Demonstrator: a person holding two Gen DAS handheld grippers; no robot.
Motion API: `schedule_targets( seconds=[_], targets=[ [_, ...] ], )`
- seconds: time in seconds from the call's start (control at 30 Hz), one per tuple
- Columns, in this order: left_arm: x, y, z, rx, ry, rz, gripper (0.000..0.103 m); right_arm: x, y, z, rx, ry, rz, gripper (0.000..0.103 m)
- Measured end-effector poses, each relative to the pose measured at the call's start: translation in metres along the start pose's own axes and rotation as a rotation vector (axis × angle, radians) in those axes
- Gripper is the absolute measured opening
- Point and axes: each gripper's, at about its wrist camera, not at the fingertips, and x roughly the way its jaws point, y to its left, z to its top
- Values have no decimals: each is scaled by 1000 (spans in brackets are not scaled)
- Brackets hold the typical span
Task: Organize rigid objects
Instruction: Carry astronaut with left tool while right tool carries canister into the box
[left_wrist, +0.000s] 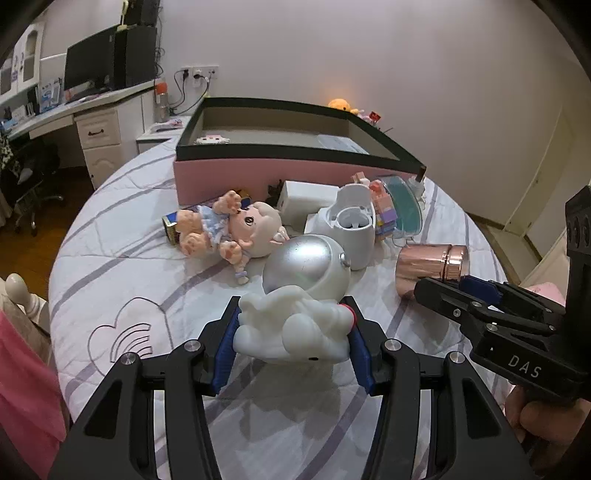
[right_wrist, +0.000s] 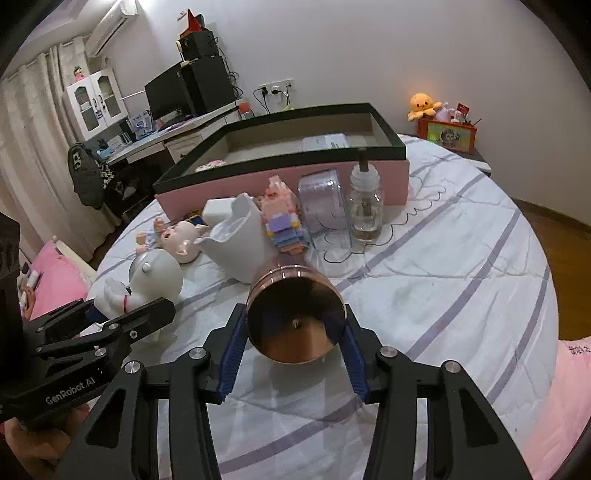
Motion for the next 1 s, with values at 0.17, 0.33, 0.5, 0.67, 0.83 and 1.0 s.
schedule_targets(
  seconds=[0.17, 0.33, 0.5, 0.67, 0.83, 1.0],
  targets=[
    [0, 5, -1, -11, 5, 0, 53, 8, 1, 3, 7, 9, -3, 49],
    [-1, 6, -2, -17, 3, -6, 53, 25, 2, 9, 27, 19, 19, 49],
    [-2, 7, -1, -21, -3, -3, 53, 32, -1, 15, 36, 12, 31, 49],
    [-3, 7, -1, -18, -3, -7, 53, 38, -3, 19, 39, 20, 33, 51],
    [-5, 7, 0, -18, -13, -5, 53, 31, -4, 15, 40, 4, 52, 50],
    [-13, 7, 3, -11, -36, 2, 53, 14, 0, 11, 31, -25, 60, 50]
  ],
)
